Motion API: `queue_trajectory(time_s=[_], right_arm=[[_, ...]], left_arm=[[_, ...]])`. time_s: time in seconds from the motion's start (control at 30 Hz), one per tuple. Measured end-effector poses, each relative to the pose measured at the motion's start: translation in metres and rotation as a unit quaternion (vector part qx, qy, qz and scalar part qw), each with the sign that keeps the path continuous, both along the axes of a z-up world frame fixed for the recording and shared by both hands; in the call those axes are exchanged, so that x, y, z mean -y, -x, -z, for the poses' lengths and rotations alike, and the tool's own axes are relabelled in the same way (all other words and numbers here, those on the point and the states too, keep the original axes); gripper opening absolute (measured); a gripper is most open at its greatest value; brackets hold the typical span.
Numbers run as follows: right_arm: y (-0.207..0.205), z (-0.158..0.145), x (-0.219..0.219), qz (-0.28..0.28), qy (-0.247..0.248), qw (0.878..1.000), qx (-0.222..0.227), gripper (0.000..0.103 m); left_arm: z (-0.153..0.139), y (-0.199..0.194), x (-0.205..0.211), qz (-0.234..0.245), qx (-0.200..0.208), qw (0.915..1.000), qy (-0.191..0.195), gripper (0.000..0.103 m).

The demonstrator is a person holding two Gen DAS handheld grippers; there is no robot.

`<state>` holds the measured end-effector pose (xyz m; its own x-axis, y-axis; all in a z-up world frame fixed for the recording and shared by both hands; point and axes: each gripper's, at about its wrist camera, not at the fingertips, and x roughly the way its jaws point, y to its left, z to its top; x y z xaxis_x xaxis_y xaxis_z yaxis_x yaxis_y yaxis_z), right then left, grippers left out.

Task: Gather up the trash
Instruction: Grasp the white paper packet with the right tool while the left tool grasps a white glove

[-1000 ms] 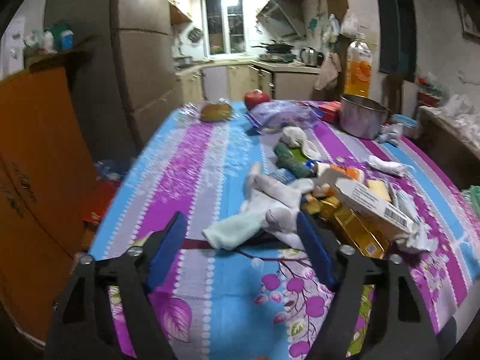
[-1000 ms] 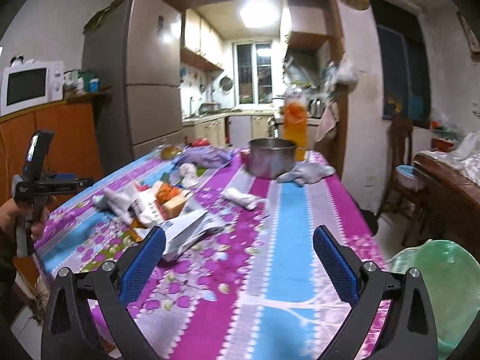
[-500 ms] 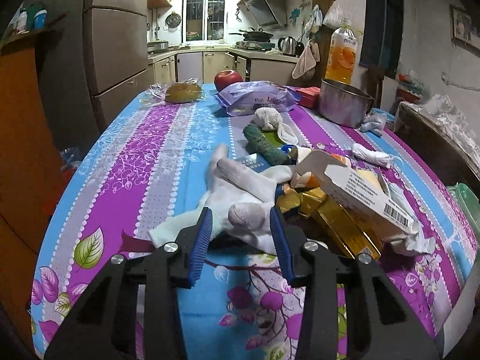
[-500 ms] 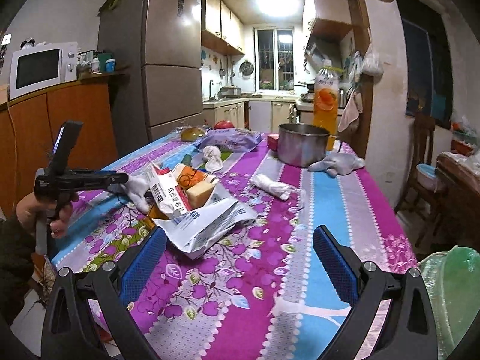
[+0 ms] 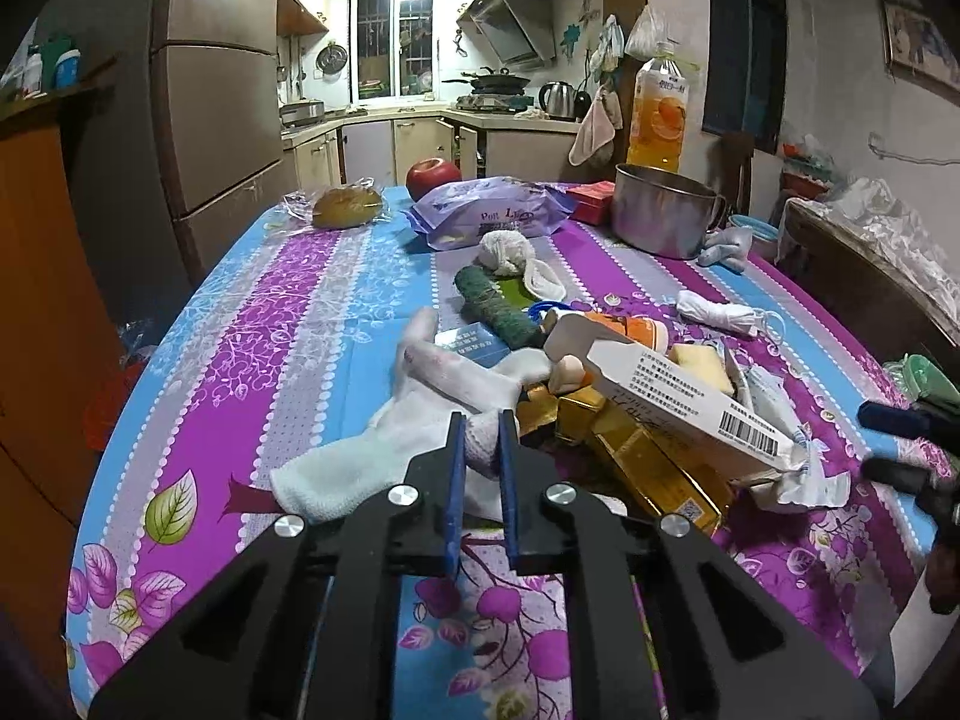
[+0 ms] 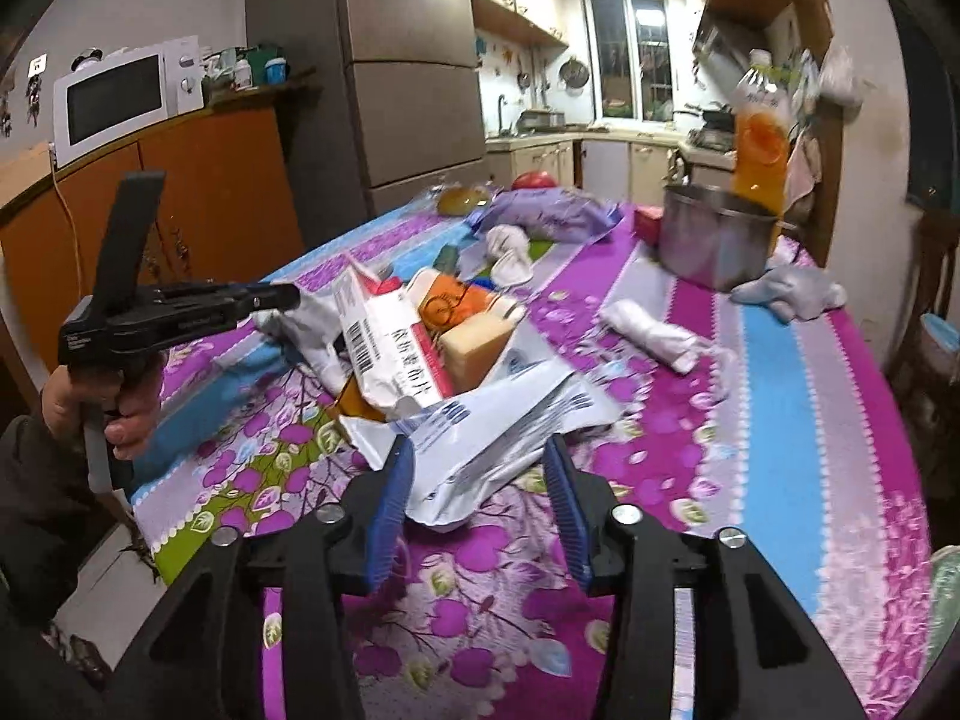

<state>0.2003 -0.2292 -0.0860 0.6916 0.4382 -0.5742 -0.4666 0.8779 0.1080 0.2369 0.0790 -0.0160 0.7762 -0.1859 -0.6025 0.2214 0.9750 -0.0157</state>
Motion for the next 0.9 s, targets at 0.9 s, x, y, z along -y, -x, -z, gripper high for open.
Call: queue_trajectory(time_s=[0.9], right_arm=[[0.011,-0.037,-0.007,0.049,0.019,0.996,0.074,0.032]], left_arm=[[-0.042,0.022,0.01,0.007,0.065,0.9977,0.019,0.005]])
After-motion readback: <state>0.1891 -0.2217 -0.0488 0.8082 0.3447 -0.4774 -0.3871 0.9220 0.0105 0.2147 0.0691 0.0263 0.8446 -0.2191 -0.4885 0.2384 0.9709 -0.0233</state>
